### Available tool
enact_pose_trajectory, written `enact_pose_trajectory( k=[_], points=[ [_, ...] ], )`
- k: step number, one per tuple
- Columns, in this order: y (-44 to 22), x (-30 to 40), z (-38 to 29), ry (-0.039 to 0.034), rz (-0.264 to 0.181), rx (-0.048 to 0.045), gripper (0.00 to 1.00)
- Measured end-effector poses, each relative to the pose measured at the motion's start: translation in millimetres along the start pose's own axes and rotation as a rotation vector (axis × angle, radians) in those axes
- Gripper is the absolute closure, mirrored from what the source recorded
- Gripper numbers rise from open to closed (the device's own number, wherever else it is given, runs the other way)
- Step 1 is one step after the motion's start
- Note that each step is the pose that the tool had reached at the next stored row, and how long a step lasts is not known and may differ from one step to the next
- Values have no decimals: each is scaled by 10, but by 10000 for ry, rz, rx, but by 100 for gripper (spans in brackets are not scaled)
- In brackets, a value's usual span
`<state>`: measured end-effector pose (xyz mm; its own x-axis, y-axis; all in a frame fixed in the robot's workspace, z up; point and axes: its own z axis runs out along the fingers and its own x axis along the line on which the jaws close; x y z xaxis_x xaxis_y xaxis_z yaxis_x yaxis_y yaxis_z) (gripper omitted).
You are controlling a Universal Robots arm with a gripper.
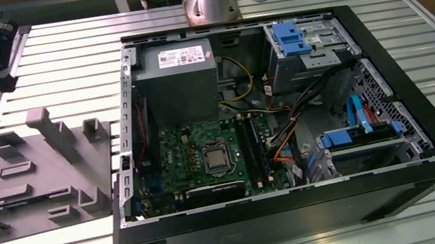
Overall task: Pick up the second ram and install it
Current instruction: 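Reach for the second ram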
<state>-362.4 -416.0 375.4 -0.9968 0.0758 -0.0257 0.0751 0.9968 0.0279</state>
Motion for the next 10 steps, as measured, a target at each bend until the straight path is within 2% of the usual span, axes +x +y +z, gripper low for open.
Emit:
enact_pose_trajectory(
  k=[10],
  points=[
    [-20, 24, 15, -1, -1, 21, 89]
  ],
)
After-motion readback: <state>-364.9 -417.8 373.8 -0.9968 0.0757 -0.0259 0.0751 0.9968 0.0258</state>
